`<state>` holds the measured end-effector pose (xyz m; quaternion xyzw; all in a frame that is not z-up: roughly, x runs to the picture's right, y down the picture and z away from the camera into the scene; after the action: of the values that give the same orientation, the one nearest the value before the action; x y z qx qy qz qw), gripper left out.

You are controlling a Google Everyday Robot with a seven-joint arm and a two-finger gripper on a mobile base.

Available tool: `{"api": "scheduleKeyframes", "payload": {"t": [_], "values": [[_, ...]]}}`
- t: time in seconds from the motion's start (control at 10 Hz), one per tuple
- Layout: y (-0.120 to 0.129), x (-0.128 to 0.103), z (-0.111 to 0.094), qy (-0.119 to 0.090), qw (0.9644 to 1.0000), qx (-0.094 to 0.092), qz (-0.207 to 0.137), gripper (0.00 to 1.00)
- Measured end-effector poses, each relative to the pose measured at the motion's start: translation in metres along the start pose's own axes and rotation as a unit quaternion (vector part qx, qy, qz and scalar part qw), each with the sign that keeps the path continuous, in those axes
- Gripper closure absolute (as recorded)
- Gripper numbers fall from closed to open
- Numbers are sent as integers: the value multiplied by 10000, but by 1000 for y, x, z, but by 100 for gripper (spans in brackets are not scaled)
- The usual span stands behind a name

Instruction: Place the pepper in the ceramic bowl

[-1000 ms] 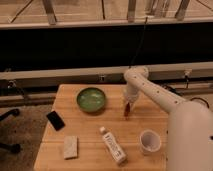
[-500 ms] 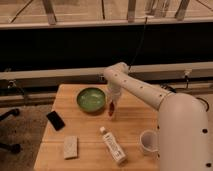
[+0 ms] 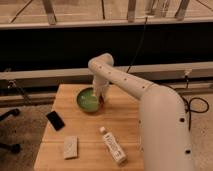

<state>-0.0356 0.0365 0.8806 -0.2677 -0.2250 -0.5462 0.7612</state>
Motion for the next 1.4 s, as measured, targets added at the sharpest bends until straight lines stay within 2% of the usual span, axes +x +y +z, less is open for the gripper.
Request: {"api": "scheduleKeyframes", "payload": {"t": [0.1,0.3,0.6,0.9,1.0,1.3,1.4], "values": [[-6,3,0,37,10000,-8,-34,98],[-16,4,7,154,9998,70,-107,81],[-23,5,22,266,9989,389,-30,48],[-22,10,24,467,9957,783,163,21],[-23,9,23,478,9954,817,153,20],[-18,-9,26,320,9977,591,78,20],[-16,-10,27,336,9974,629,101,20]]}}
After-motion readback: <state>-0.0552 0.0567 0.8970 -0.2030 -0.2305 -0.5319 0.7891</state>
